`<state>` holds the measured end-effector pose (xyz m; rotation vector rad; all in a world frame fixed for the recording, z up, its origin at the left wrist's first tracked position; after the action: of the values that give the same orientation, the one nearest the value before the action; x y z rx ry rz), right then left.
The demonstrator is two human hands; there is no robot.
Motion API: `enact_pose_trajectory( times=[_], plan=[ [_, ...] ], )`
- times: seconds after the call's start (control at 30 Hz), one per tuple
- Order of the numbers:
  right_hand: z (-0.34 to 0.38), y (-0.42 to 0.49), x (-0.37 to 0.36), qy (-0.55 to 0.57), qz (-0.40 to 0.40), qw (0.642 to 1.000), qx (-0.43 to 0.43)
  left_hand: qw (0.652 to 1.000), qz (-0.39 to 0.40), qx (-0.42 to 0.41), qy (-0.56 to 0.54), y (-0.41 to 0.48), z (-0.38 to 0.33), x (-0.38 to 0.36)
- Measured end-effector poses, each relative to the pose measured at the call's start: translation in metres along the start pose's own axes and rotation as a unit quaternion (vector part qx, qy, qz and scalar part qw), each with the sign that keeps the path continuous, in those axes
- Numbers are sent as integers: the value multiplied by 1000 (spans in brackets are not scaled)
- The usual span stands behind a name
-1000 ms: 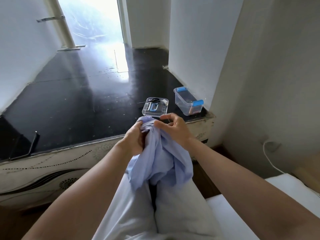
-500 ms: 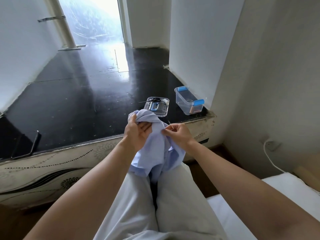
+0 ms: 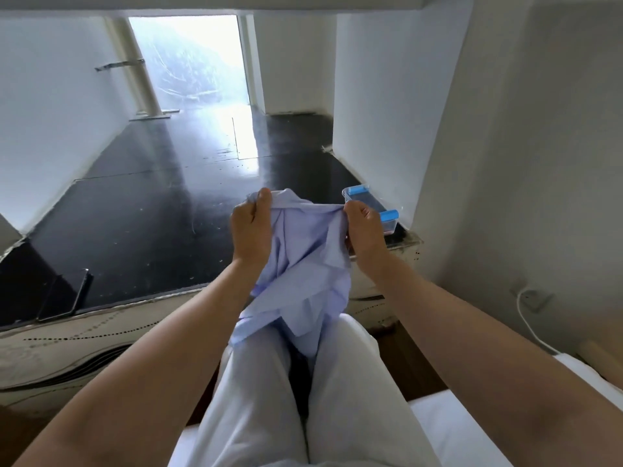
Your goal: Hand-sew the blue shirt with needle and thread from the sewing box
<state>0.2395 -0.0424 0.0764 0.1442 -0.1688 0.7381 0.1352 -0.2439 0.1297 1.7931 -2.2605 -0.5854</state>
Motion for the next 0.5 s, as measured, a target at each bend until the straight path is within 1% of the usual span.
enact_pose_trajectory(
  times=[0.07, 0.13, 0.2, 0.23, 0.27, 0.3, 0.37, 0.43, 0.5],
  plan=[
    [24, 5, 11, -3, -39, 999, 24, 998, -7, -53, 21, 6, -24, -4],
    [47, 8, 18, -16, -64, 996, 58, 996, -30, -84, 29, 12, -44, -4],
    [61, 12, 22, -25, -81, 994, 68, 991, -43, -117, 47, 13, -69, -7],
    [62, 14, 23, -25, -75, 995, 65, 990, -35, -120, 59, 14, -77, -12],
    [63, 17, 21, -22, -56, 996, 63, 992, -24, -100, 76, 15, -80, -15],
    [61, 18, 18, -28, -24, 998, 58, 994, -8, -61, 95, 17, -72, -18],
    [50, 15, 12, -69, 48, 996, 27, 990, 36, 65, 118, 17, -38, -18],
    [28, 3, 5, -111, 115, 987, -28, 969, 85, 190, 134, 3, 1, -12],
    [0, -9, -8, -140, 199, 968, -58, 927, 147, 284, 194, -22, 33, -2]
  ],
)
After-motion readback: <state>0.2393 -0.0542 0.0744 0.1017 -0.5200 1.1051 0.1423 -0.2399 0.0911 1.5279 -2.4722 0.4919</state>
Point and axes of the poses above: each hand's wrist, its own y-axis towards the middle knuckle, its own x-axis out of the back of the hand, z = x × y, the point moved 10 cm from there along y, towards the middle knuckle, and after that the axes turned 14 degrees about -y, right-handed, at the moved point
